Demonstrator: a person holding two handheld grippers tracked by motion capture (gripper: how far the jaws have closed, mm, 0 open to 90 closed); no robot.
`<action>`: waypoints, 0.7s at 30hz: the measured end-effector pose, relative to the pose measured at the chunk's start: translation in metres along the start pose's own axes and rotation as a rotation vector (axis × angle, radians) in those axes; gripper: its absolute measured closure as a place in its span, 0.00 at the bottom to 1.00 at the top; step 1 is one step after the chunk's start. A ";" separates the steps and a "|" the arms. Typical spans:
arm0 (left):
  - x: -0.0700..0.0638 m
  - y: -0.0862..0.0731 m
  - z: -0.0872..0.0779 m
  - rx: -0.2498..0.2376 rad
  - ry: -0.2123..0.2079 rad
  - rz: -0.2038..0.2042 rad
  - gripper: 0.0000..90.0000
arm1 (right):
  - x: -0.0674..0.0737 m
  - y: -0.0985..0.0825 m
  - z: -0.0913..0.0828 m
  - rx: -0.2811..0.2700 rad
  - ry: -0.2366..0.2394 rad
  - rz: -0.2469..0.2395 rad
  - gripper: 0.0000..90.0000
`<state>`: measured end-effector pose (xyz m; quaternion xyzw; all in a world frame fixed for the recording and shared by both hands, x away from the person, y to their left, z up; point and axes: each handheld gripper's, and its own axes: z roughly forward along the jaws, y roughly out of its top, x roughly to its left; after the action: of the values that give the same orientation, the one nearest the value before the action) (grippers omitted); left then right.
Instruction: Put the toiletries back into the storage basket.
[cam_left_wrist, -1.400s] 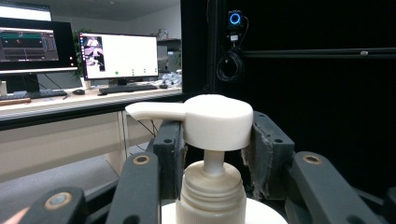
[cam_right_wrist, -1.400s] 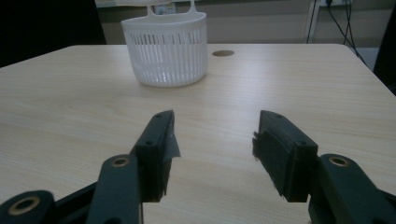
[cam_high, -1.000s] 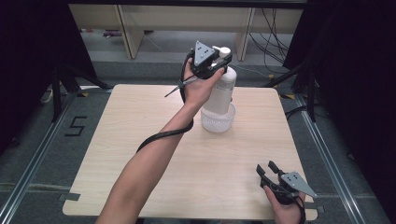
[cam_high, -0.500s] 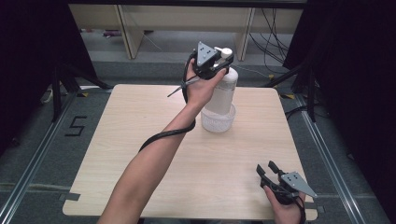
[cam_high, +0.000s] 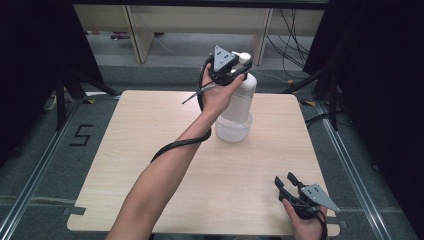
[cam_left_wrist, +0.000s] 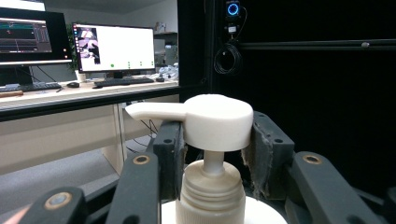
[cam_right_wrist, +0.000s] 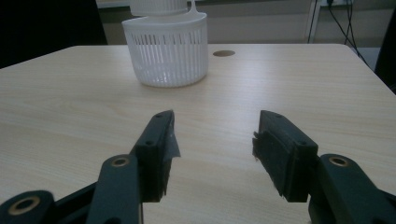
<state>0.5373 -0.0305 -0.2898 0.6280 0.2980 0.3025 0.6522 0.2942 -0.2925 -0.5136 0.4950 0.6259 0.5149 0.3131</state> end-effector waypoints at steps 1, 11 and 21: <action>0.000 0.000 0.000 0.002 0.000 -0.001 0.66 | 0.000 0.000 0.000 -0.001 0.001 0.000 0.53; 0.000 -0.002 0.000 0.012 0.002 0.001 0.66 | -0.002 0.000 0.000 -0.012 -0.009 -0.041 0.53; 0.001 -0.006 0.002 0.020 0.007 -0.003 0.66 | -0.003 0.000 0.001 -0.019 -0.013 -0.055 0.53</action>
<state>0.5393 -0.0310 -0.2955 0.6329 0.3042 0.3009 0.6452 0.2962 -0.2949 -0.5141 0.4780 0.6322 0.5088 0.3360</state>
